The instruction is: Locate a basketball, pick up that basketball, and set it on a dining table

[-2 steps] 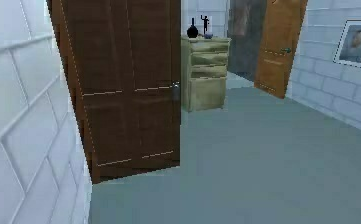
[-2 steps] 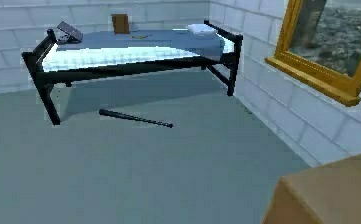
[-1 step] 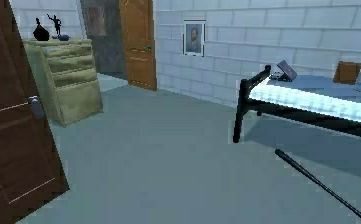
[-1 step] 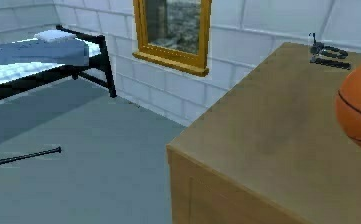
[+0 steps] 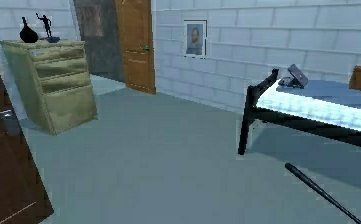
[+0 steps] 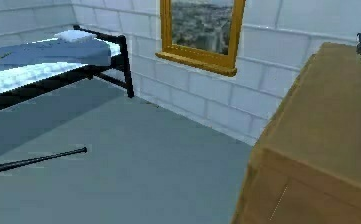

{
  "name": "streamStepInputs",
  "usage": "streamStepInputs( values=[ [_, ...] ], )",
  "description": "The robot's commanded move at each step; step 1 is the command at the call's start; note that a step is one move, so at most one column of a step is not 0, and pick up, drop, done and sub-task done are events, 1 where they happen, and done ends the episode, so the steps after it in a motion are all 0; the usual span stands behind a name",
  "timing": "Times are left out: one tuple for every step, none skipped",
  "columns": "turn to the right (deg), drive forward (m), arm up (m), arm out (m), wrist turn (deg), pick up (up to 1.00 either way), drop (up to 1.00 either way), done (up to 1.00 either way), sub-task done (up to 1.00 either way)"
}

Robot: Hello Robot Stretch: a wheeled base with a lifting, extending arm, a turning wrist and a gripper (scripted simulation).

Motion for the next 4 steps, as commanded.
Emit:
streamStepInputs(
  values=[
    [45.0, 0.0, 0.0, 0.0, 0.0, 0.0, 0.0, 0.0, 0.0],
    [12.0, 0.0, 0.0, 0.0, 0.0, 0.0, 0.0, 0.0, 0.0],
    [45.0, 0.0, 0.0, 0.0, 0.0, 0.0, 0.0, 0.0, 0.0],
    [45.0, 0.0, 0.0, 0.0, 0.0, 0.0, 0.0, 0.0, 0.0]
  ],
)
